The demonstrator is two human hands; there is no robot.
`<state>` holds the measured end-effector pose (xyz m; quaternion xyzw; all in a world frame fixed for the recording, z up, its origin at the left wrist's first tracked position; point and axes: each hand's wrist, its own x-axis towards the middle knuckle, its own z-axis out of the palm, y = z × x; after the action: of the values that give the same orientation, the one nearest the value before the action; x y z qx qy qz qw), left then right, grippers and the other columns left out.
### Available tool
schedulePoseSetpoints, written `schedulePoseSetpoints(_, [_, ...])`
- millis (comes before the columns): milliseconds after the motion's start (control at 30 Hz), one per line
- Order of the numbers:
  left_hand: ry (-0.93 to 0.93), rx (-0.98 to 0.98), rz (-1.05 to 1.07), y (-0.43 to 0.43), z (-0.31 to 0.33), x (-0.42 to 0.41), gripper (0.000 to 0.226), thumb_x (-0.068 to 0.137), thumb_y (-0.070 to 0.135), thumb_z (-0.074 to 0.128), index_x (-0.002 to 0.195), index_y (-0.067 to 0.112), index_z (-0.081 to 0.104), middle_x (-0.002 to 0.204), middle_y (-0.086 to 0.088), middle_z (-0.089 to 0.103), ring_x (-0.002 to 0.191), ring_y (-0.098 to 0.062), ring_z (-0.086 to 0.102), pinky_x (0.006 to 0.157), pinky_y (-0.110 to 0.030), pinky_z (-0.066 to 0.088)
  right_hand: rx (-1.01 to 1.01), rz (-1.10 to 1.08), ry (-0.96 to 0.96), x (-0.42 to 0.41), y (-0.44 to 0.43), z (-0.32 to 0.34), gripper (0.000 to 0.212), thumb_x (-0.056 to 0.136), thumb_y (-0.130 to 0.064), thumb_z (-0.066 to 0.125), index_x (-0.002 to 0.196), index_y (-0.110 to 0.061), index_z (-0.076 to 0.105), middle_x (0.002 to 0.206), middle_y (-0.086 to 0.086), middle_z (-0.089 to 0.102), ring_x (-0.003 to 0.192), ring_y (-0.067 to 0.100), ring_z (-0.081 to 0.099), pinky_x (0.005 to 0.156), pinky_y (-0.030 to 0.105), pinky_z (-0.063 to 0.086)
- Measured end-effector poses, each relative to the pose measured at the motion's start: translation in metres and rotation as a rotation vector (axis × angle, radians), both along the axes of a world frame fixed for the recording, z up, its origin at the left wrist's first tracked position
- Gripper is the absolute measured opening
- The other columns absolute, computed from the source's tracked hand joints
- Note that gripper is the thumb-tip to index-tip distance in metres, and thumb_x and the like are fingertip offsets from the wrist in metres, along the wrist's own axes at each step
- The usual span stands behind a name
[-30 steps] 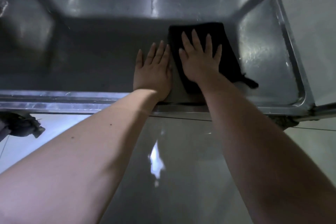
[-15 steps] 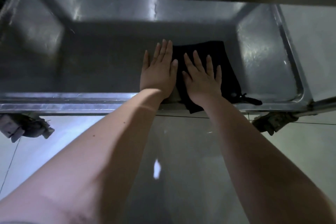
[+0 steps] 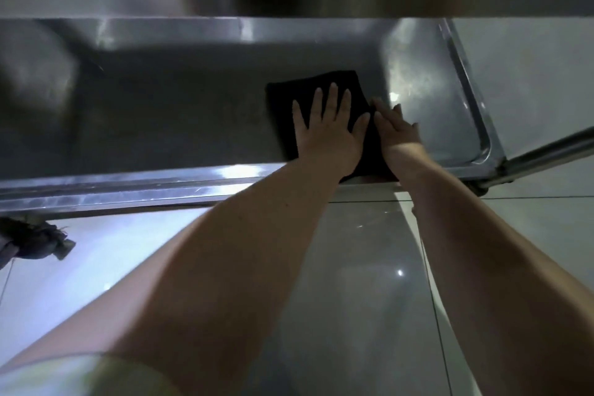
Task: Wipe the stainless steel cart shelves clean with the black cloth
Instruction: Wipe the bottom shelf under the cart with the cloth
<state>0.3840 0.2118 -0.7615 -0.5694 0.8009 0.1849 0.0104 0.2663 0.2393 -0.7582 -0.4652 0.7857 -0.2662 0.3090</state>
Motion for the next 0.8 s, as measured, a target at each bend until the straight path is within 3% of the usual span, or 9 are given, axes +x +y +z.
schedulePoseSetpoints(133, [-0.061, -0.126, -0.02, -0.002, -0.008, 0.014, 0.066, 0.096, 0.063, 0.016, 0.155, 0.036, 0.0, 0.163, 0.007, -0.009, 0.149, -0.022, -0.013, 0.113, -0.059, -0.014, 0.06, -0.009, -0.109, -0.013, -0.003, 0.004, 0.04, 0.105, -0.034, 0.036, 0.145, -0.032, 0.043, 0.157, 0.002, 0.032, 0.147, 0.018, 0.023, 0.12, 0.041, 0.013])
schedulePoseSetpoints(233, [-0.084, -0.155, -0.086, -0.016, -0.011, 0.04, 0.066, 0.094, 0.068, 0.018, 0.153, 0.041, 0.005, 0.163, 0.01, -0.007, 0.149, -0.021, -0.011, 0.114, -0.06, -0.013, 0.059, -0.043, -0.177, -0.013, -0.006, 0.002, 0.04, 0.104, -0.036, 0.038, 0.144, -0.035, 0.044, 0.157, -0.002, 0.032, 0.148, 0.021, 0.021, 0.121, 0.042, 0.012])
schedulePoseSetpoints(333, [-0.078, -0.184, -0.104, -0.029, -0.013, 0.073, 0.064, 0.093, 0.069, 0.021, 0.152, 0.045, 0.009, 0.163, 0.012, -0.002, 0.15, -0.019, -0.008, 0.115, -0.058, -0.012, 0.118, 0.057, 0.045, -0.008, -0.01, -0.002, 0.042, 0.107, -0.03, 0.032, 0.148, -0.033, 0.035, 0.16, -0.009, 0.022, 0.15, 0.018, 0.007, 0.119, 0.038, -0.005])
schedulePoseSetpoints(433, [-0.092, -0.205, -0.133, -0.042, -0.014, 0.12, 0.064, 0.092, 0.07, 0.019, 0.151, 0.048, 0.009, 0.163, 0.014, -0.002, 0.15, -0.018, -0.006, 0.116, -0.057, -0.01, 0.172, 0.182, 0.217, -0.004, -0.009, -0.009, 0.047, 0.106, -0.036, 0.026, 0.153, -0.032, 0.023, 0.163, -0.012, 0.009, 0.15, 0.014, -0.003, 0.115, 0.041, -0.013])
schedulePoseSetpoints(600, [-0.107, -0.223, -0.139, -0.049, -0.013, 0.197, 0.062, 0.091, 0.07, 0.019, 0.15, 0.051, 0.009, 0.162, 0.016, -0.001, 0.15, -0.015, -0.004, 0.117, -0.053, -0.008, 0.232, 0.222, 0.604, 0.017, 0.005, -0.02, 0.065, 0.098, -0.057, 0.023, 0.155, -0.034, 0.0, 0.163, -0.014, -0.008, 0.15, 0.018, -0.01, 0.117, 0.049, -0.009])
schedulePoseSetpoints(700, [-0.117, -0.236, -0.141, -0.044, -0.012, 0.203, 0.062, 0.093, 0.067, 0.019, 0.151, 0.049, 0.008, 0.162, 0.015, -0.001, 0.15, -0.015, -0.004, 0.117, -0.053, -0.008, 0.213, 0.172, 0.706, 0.034, 0.007, -0.018, 0.065, 0.1, -0.053, 0.021, 0.156, -0.029, 0.0, 0.163, -0.011, -0.008, 0.15, 0.023, -0.012, 0.118, 0.053, -0.007])
schedulePoseSetpoints(800, [-0.124, -0.253, -0.152, -0.041, -0.01, 0.2, 0.066, 0.092, 0.067, 0.015, 0.153, 0.044, 0.004, 0.163, 0.011, -0.002, 0.15, -0.017, -0.004, 0.118, -0.052, -0.007, 0.044, 0.346, 0.777, 0.079, -0.001, -0.014, 0.061, 0.102, -0.043, 0.025, 0.156, -0.025, 0.004, 0.164, -0.008, -0.003, 0.15, 0.026, -0.009, 0.118, 0.048, -0.006])
